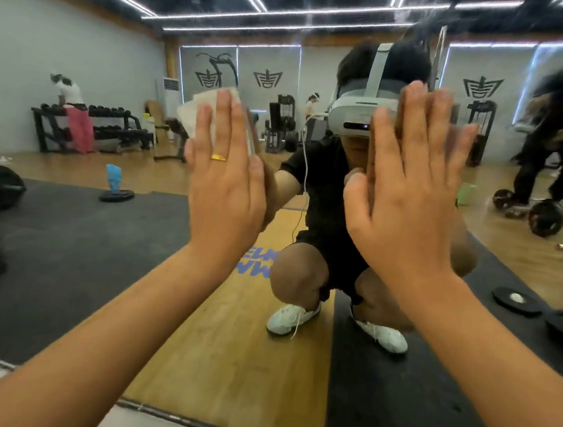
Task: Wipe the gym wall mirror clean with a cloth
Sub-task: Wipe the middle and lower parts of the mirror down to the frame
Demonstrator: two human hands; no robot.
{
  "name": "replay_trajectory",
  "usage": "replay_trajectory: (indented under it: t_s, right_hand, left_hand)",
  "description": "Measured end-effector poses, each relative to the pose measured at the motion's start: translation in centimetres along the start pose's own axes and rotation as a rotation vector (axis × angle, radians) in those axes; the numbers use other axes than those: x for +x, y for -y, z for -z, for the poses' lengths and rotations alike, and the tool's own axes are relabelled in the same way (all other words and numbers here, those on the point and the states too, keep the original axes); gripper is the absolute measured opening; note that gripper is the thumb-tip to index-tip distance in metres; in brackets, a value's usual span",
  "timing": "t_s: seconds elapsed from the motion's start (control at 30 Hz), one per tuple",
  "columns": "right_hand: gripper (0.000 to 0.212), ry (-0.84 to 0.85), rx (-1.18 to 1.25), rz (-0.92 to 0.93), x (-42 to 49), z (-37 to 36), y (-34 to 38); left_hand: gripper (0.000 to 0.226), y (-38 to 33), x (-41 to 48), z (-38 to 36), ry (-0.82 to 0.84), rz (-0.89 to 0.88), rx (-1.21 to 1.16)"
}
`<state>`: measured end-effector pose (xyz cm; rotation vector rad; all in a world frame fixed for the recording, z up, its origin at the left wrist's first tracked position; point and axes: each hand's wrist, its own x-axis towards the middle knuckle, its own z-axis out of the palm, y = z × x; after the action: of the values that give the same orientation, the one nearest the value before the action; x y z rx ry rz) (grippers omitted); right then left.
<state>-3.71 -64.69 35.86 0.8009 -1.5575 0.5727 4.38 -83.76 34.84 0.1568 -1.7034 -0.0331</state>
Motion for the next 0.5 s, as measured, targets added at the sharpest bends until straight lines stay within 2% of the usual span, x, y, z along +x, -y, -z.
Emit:
replay_trajectory:
  t_s: [0.1,0.2,0.27,0.37,0.5]
  right_hand:
    - [0.068,0.047,0.100,0.102,-1.6,-1.4,4.3]
    - [0.069,0.123,0.062,0.152,-3.5,-3.3,5.0]
    - [0.068,0.115,0.018,0.208,-4.3,-3.9,4.3]
    - [0.063,0.067,-0.019,0.230,-4.4,-4.4,4.3]
    - [0.063,0.059,-0.059,0.240,-4.8,-4.7,4.2]
  left_hand:
    - [0.058,0.2,-2.2,-0.4,0.055,-0.092,0.001]
    - [0.056,4.9,-6.3,1.1,0.162,-0.217,0.066]
    - [0.057,8.2,-7.0,2.6,0.193,-0.249,0.096]
    - [0.056,10.5,-4.0,3.7,0.145,-0.202,0.051]
    - [0.056,8.3,-0.6,2.3,0.007,-0.073,-0.036]
